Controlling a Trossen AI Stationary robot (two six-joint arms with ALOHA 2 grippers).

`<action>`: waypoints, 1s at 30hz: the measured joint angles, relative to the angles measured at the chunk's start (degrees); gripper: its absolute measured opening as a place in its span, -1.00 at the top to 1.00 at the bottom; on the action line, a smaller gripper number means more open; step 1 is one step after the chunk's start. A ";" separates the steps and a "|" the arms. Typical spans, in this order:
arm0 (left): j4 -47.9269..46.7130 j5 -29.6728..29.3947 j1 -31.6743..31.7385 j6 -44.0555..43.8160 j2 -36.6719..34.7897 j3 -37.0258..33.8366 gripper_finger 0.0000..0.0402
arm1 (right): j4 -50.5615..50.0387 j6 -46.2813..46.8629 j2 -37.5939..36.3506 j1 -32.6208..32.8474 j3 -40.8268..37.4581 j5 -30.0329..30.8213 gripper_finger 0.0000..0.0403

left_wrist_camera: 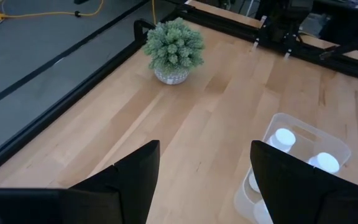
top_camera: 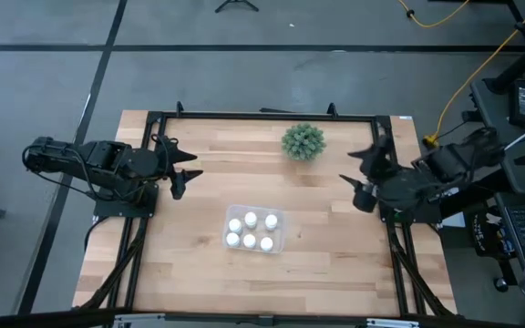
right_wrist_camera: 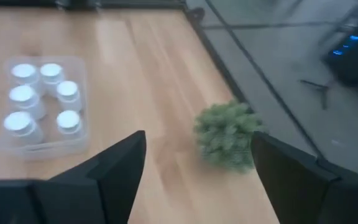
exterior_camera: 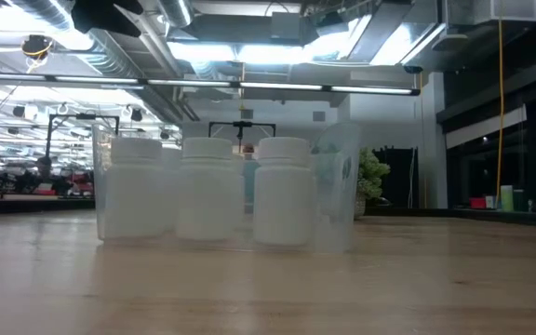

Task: Pick and place pill bottles into a basket
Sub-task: Return to Home Position

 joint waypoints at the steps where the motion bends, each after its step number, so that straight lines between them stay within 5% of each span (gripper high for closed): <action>1: 0.00 0.03 0.00 -0.01 0.00 0.00 -0.22 | 2.70 0.46 -3.04 1.11 -4.50 0.06 -0.45; 5: -0.02 3.27 0.02 0.93 -0.04 0.00 -0.22 | 19.74 1.28 -15.92 4.82 -21.98 -3.79 -0.45; 12: -0.29 11.67 0.00 6.17 -0.92 0.00 -0.22 | 61.69 -10.88 -35.89 5.10 -44.42 -17.28 -0.44; 17: -3.62 8.70 -0.02 6.67 -1.87 0.00 -0.22 | 68.44 -15.45 -48.05 4.98 -52.03 -17.59 -0.33; 25: -4.64 -1.25 0.07 10.64 -1.84 -0.02 -0.22 | 67.83 -22.34 -58.25 4.99 -58.55 -1.30 -0.15; 30: -5.60 -1.65 3.24 15.13 -6.17 -0.04 -0.22 | 64.45 -27.73 -61.40 4.97 -60.42 8.01 -0.11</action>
